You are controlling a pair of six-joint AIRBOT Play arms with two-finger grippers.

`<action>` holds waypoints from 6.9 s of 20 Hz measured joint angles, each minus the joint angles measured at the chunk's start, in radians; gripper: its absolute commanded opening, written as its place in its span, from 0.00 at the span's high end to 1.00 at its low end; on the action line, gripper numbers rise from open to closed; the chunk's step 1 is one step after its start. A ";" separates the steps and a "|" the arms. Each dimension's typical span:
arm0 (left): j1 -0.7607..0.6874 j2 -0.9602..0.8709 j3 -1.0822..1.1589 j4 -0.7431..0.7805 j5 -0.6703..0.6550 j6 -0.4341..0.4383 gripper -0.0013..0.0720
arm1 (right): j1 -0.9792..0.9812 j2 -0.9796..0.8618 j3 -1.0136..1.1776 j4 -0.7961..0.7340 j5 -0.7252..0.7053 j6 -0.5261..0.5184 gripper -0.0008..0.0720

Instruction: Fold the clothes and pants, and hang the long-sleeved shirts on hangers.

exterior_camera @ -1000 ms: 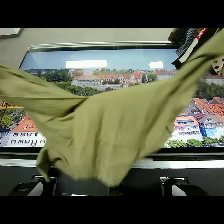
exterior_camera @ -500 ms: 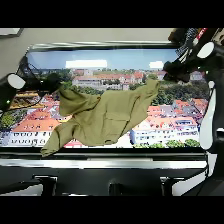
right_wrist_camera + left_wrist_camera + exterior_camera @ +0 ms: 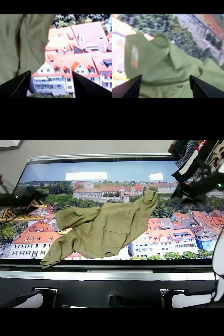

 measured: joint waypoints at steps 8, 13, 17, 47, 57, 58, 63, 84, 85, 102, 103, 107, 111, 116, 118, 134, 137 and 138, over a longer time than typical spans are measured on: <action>-0.048 0.346 -0.570 -0.160 -0.018 0.013 0.05 | 0.095 0.132 -0.617 0.168 -0.286 -0.038 0.14; -0.148 0.386 -0.700 -0.206 0.020 -0.013 0.05 | 0.182 0.066 -0.713 0.243 -0.468 -0.049 0.14; -0.227 0.382 -0.726 -0.219 0.049 -0.031 0.05 | 0.200 0.028 -0.728 0.295 -0.558 -0.060 0.46; -0.329 0.119 0.107 -0.219 0.233 0.066 0.96 | 0.205 0.273 -0.059 0.237 -0.476 0.100 0.95; -0.273 0.341 0.594 -0.154 0.175 0.092 0.96 | 0.206 0.645 0.348 0.103 -0.374 0.133 0.95; -0.273 0.376 0.601 -0.133 0.170 0.092 0.96 | 0.206 0.697 0.353 0.076 -0.365 0.133 0.95; -0.272 0.495 0.616 -0.043 0.121 0.083 0.96 | 0.206 0.846 0.362 -0.048 -0.376 0.160 0.95; -0.347 -0.435 0.322 -0.034 0.282 0.072 0.48 | 0.207 -0.273 0.161 0.222 -0.531 0.247 0.84; -0.348 -0.462 0.322 -0.057 0.286 0.072 0.15 | 0.206 -0.301 0.159 0.237 -0.543 0.232 0.71; -0.081 -0.136 -0.120 -0.040 -0.016 0.254 0.00 | -0.234 0.000 -0.381 0.144 -0.094 -0.145 0.22; -0.080 -0.123 -0.160 -0.039 -0.009 0.262 0.00 | -0.236 0.006 -0.439 0.149 -0.109 -0.166 0.22; -0.077 -0.102 -0.249 -0.035 0.010 0.280 0.00 | -0.217 -0.008 -0.590 0.164 -0.177 -0.229 0.14; -0.076 -0.096 -0.274 -0.033 0.019 0.284 0.00 | -0.173 -0.062 -0.633 0.179 -0.203 -0.254 0.24; -0.076 -0.117 -0.285 -0.043 0.010 0.301 0.00 | -0.123 -0.086 -0.646 0.172 -0.238 -0.269 0.95; -0.077 -0.146 -0.286 -0.079 -0.001 0.346 0.00 | -0.116 -0.072 -0.648 0.166 -0.243 -0.272 0.95; -0.227 -0.298 -0.215 -0.251 0.011 0.472 0.96 | -0.111 0.001 -0.637 0.494 -0.193 -0.243 0.95; -0.233 -0.275 -0.011 -0.274 0.017 0.476 0.96 | -0.110 0.051 -0.529 0.703 -0.259 -0.269 0.95; -0.233 -0.268 0.080 -0.278 0.018 0.477 0.96 | -0.110 0.073 -0.467 0.741 -0.283 -0.275 0.95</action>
